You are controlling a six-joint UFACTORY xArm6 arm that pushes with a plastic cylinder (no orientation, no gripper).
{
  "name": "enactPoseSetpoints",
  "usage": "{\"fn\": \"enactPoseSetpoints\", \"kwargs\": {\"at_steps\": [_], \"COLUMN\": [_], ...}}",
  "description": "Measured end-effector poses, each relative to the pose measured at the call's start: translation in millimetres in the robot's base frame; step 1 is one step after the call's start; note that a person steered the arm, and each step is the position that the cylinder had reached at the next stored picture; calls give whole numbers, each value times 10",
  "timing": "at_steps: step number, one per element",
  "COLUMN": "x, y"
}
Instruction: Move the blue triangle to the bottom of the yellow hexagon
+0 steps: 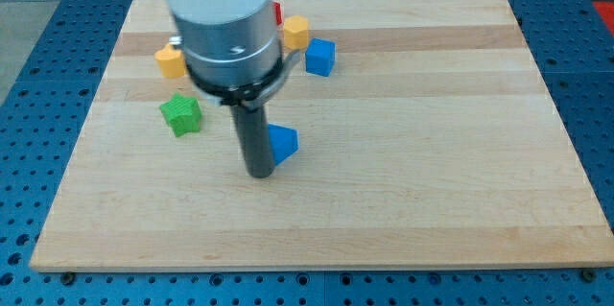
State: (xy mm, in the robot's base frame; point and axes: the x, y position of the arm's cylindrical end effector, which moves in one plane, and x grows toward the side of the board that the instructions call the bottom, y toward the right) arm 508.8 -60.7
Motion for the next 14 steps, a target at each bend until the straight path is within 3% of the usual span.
{"fn": "enactPoseSetpoints", "kwargs": {"at_steps": [2,7,8,10,11,12,14], "x": [-423,-931,-972,-648,-1079,-1331,-1318], "y": [249,249,249,381,974,1046,629]}}
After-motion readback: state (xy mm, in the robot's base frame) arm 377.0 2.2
